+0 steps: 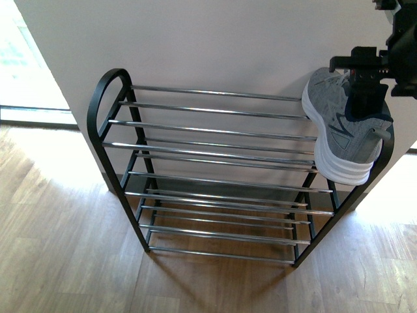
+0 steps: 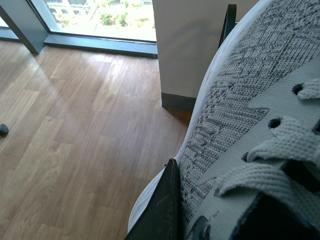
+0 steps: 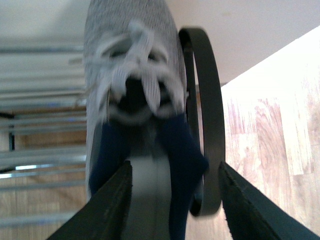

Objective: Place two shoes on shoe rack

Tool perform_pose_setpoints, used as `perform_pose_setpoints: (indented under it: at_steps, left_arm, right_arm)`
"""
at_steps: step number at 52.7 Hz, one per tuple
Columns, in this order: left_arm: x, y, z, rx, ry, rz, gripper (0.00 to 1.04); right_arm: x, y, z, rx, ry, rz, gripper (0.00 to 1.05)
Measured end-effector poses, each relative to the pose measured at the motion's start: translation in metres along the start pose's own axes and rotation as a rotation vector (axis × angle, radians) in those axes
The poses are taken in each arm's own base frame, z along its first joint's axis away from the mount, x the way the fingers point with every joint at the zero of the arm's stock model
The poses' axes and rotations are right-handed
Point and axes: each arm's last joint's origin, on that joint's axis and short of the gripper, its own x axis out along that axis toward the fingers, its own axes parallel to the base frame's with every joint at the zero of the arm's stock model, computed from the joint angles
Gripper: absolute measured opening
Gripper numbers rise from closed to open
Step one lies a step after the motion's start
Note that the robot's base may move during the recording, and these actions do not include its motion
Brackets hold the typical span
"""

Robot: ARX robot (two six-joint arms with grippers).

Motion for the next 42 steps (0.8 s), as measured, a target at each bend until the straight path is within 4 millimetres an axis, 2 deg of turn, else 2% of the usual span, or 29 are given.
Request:
perform_pose_setpoints:
  at_steps: [4, 17, 19, 24, 31, 35, 38, 42]
  left_arm:
    - [0.000, 0.000, 0.000, 0.000, 0.000, 0.000, 0.02]
    - [0.000, 0.000, 0.000, 0.000, 0.000, 0.000, 0.02]
    - [0.000, 0.000, 0.000, 0.000, 0.000, 0.000, 0.02]
    - [0.000, 0.000, 0.000, 0.000, 0.000, 0.000, 0.02]
    - [0.000, 0.000, 0.000, 0.000, 0.000, 0.000, 0.02]
    - [0.000, 0.000, 0.000, 0.000, 0.000, 0.000, 0.02]
    - [0.000, 0.000, 0.000, 0.000, 0.000, 0.000, 0.02]
    - [0.000, 0.000, 0.000, 0.000, 0.000, 0.000, 0.02]
  right_arm:
    - [-0.017, -0.002, -0.007, -0.018, 0.013, 0.016, 0.59]
    - [-0.053, -0.020, 0.005, -0.101, -0.003, 0.095, 0.94]
    - [-0.057, -0.025, 0.006, -0.117, -0.001, 0.107, 0.97]
    - [-0.064, -0.038, 0.010, -0.154, 0.014, 0.166, 0.95]
    - [-0.065, -0.075, 0.035, -0.258, -0.142, -0.005, 0.96]
    - [-0.054, -0.117, 0.051, -0.320, -0.201, -0.174, 0.96]
    - [-0.045, -0.152, 0.052, -0.324, -0.190, -0.246, 0.96]
    - [-0.041, -0.184, 0.049, -0.294, -0.166, -0.246, 0.96]
